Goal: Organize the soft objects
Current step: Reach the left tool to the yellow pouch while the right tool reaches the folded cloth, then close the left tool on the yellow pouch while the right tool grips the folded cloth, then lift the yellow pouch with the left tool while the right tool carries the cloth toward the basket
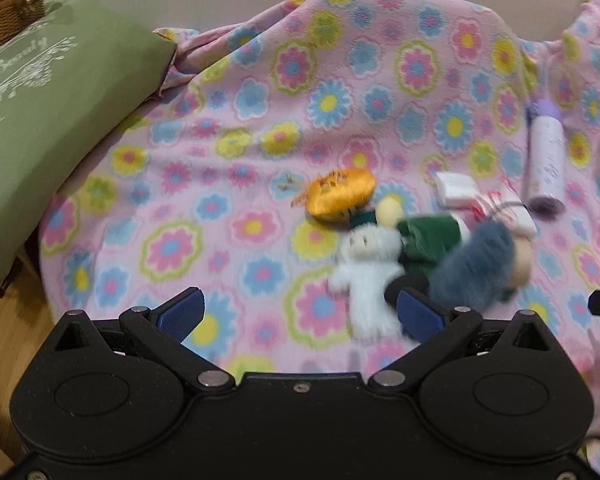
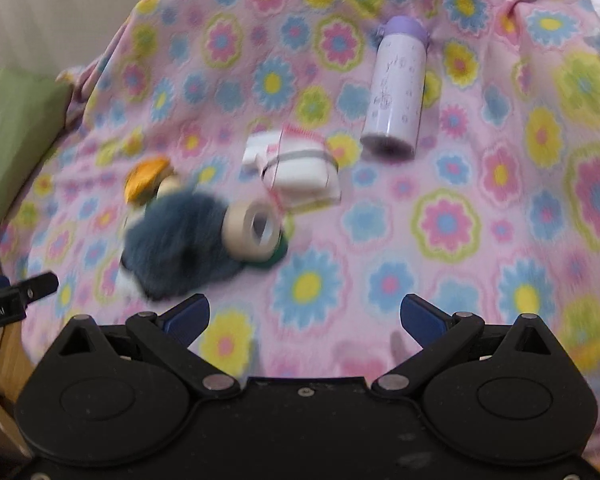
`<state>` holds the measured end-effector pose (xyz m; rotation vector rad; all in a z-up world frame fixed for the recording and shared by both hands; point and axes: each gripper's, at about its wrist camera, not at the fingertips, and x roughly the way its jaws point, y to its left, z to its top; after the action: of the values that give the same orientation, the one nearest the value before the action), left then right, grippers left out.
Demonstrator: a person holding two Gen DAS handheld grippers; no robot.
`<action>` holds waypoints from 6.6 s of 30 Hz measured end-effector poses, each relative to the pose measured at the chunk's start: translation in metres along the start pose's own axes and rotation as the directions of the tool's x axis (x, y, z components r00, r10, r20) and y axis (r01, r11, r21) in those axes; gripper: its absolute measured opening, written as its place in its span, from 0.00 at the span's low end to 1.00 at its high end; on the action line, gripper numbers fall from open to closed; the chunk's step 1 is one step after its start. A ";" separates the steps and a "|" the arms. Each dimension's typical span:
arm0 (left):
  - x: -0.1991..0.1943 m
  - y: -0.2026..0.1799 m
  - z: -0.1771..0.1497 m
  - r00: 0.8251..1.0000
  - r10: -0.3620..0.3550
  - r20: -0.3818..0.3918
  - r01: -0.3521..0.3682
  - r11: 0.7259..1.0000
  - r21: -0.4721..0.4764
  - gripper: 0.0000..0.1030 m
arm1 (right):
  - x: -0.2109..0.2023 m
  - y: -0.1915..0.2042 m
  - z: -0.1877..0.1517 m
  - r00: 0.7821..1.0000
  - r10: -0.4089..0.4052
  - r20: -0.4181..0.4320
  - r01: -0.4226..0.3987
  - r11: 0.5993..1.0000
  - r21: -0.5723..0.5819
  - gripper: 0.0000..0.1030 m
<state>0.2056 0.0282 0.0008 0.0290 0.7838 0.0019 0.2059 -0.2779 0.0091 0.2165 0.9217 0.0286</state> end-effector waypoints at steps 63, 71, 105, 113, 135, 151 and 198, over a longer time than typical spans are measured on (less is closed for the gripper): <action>0.198 -0.026 0.063 0.993 -0.108 0.054 0.108 0.994 0.005 0.98 | 0.187 0.015 0.055 0.985 -0.097 0.142 0.118 0.982 -0.149 1.00; 0.196 -0.026 0.063 0.992 -0.109 0.058 0.109 0.994 0.004 0.98 | 0.187 0.015 0.055 0.985 -0.096 0.143 0.117 0.982 -0.147 1.00; 0.197 -0.021 0.061 0.988 -0.116 0.098 0.117 0.993 -0.014 0.90 | 0.185 0.014 0.055 0.984 -0.092 0.153 0.114 0.984 -0.139 1.00; 0.189 -0.024 0.055 0.976 -0.113 0.188 0.113 0.994 0.010 0.63 | 0.178 0.010 0.050 0.975 -0.101 0.196 0.125 0.986 -0.112 0.74; 0.123 -0.014 0.068 0.976 -0.022 0.215 0.023 1.000 -0.001 0.60 | 0.177 0.007 0.049 0.973 -0.098 0.209 0.117 0.990 -0.083 0.68; -0.009 -0.019 -0.014 0.987 -0.131 0.097 0.131 0.991 0.005 0.60 | 0.177 0.012 0.050 0.972 -0.129 0.194 0.153 0.982 -0.110 0.66; -0.108 -0.036 -0.138 0.992 -0.127 -0.019 0.127 0.992 0.022 0.60 | -0.118 0.044 -0.173 0.994 0.087 0.066 -0.087 0.996 -0.003 0.66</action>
<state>0.0312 -0.0055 -0.0215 0.0013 0.8021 -0.1282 0.0004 -0.2186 0.0101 0.2557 0.8463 0.1018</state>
